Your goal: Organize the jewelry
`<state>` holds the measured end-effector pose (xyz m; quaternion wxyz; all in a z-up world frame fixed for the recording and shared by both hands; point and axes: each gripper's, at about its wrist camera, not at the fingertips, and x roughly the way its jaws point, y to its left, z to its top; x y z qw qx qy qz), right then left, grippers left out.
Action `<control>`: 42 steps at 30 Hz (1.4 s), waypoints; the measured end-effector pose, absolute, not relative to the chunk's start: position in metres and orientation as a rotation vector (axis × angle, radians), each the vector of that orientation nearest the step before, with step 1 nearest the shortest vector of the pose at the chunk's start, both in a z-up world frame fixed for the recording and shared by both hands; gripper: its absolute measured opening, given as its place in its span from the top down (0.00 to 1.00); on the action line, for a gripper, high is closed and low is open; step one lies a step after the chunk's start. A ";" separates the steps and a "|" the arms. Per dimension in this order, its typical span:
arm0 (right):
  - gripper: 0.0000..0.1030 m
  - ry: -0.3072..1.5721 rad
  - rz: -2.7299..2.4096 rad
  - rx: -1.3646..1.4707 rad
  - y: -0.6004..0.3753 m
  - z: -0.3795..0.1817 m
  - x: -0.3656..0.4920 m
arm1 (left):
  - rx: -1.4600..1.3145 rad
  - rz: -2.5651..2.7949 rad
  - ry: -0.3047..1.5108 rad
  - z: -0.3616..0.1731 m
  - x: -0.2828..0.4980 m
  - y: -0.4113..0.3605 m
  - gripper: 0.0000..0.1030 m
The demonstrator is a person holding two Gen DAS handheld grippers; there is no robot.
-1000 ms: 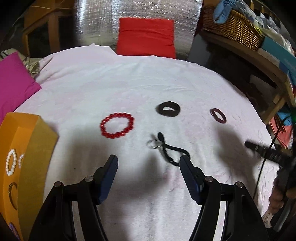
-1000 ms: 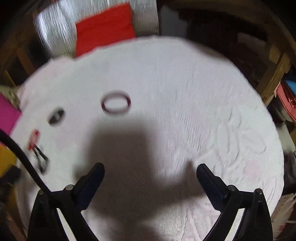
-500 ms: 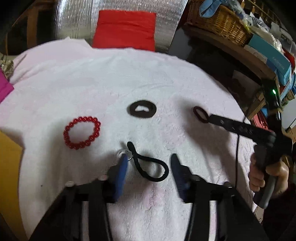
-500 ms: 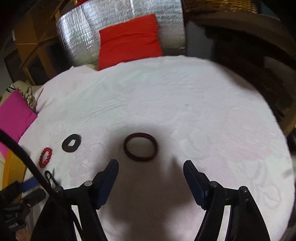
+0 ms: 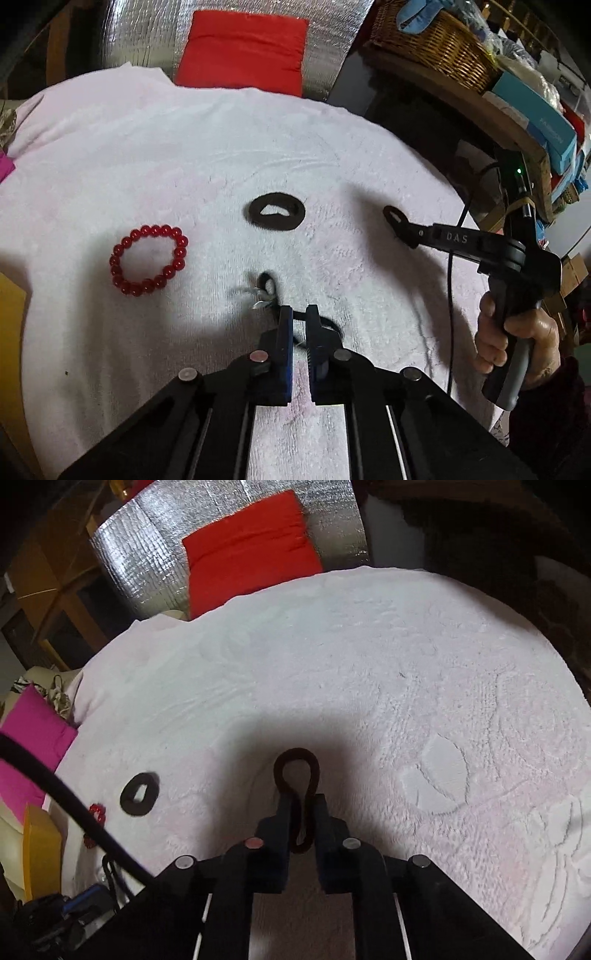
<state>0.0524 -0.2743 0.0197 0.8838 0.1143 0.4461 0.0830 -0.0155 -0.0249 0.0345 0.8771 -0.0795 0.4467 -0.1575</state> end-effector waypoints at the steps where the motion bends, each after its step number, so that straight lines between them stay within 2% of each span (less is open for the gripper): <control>1: 0.89 0.931 0.181 0.248 -0.276 0.022 0.048 | -0.161 -0.328 0.921 0.037 -0.018 -0.024 0.94; 15: 0.89 0.885 0.248 0.314 -0.262 0.065 -0.033 | -0.202 -0.301 0.859 0.056 -0.039 0.013 0.92; 17: 0.89 0.883 0.231 0.298 -0.258 0.067 -0.043 | -0.213 -0.307 0.864 0.055 -0.038 0.013 0.80; 19: 0.89 0.886 0.228 0.298 -0.256 0.066 -0.045 | -0.209 -0.303 0.860 0.054 -0.037 0.008 0.51; 20: 0.89 0.890 0.232 0.299 -0.256 0.065 -0.048 | -0.196 -0.295 0.853 0.053 -0.036 0.003 0.47; 25: 0.89 0.921 0.242 0.272 -0.246 0.054 -0.039 | -0.118 -0.273 0.872 0.040 -0.021 -0.021 0.47; 26: 0.89 0.925 0.245 0.273 -0.246 0.052 -0.038 | -0.118 -0.265 0.886 0.035 -0.017 -0.024 0.47; 27: 0.89 0.928 0.247 0.270 -0.244 0.050 -0.036 | -0.129 -0.259 0.894 0.031 -0.013 -0.024 0.54; 28: 0.89 0.929 0.246 0.264 -0.243 0.049 -0.034 | -0.139 -0.253 0.901 0.027 -0.010 -0.025 0.67; 29: 0.89 0.928 0.240 0.254 -0.242 0.048 -0.033 | -0.141 -0.250 0.907 0.024 -0.008 -0.025 0.74; 30: 0.89 0.929 0.237 0.244 -0.241 0.047 -0.031 | -0.142 -0.245 0.919 0.021 -0.006 -0.026 0.87; 31: 0.89 0.929 0.236 0.241 -0.240 0.046 -0.030 | -0.145 -0.240 0.926 0.019 -0.005 -0.026 0.92; 42: 0.89 0.830 0.311 0.262 -0.232 0.063 -0.042 | -0.161 -0.281 0.773 0.064 -0.039 -0.016 0.96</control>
